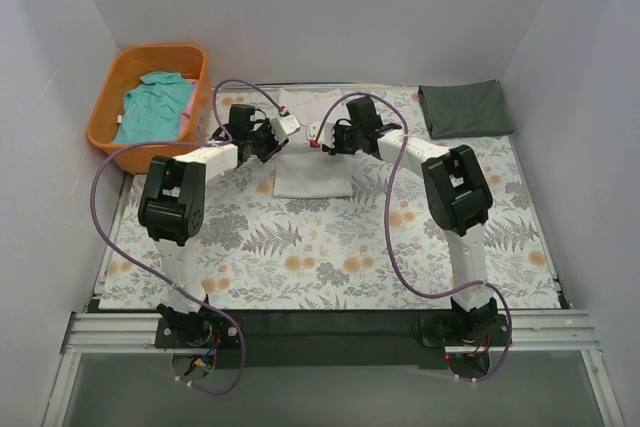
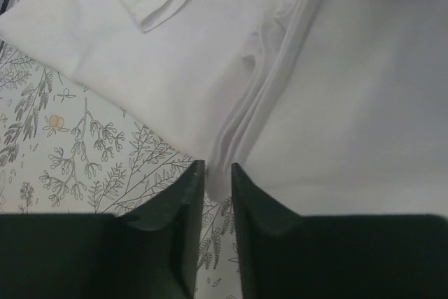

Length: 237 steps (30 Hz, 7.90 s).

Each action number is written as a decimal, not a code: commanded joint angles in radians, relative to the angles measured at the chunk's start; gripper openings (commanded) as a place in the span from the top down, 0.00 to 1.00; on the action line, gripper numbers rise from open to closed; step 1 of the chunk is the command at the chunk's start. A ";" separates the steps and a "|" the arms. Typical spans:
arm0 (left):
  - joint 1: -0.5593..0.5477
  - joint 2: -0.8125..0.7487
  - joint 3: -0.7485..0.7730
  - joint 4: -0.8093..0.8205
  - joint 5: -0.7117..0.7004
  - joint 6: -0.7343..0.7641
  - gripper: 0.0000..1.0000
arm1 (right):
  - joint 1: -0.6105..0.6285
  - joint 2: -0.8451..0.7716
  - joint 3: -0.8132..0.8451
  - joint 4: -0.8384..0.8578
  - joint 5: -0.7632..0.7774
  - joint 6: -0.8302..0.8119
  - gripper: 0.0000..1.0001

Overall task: Fold and stack the t-shirts
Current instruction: Fold the tshirt

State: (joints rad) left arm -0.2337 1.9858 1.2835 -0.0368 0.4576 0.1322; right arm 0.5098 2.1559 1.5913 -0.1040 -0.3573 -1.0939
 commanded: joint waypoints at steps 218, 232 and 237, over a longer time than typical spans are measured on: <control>0.092 -0.455 -0.224 -0.407 0.286 -0.328 1.00 | 0.033 -0.211 0.094 -0.490 -0.240 0.034 0.99; 0.106 -0.098 -0.096 -0.276 0.053 -0.476 0.99 | 0.029 0.101 0.242 -0.491 -0.167 0.038 0.99; 0.099 -0.093 -0.096 -0.310 0.101 -0.451 1.00 | 0.027 0.036 0.095 -0.494 -0.157 0.043 0.99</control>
State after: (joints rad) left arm -0.1318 1.9076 1.1687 -0.3374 0.5629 -0.3351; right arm 0.5423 2.2543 1.7599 -0.5625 -0.5304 -1.0439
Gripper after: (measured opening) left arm 0.024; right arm 0.020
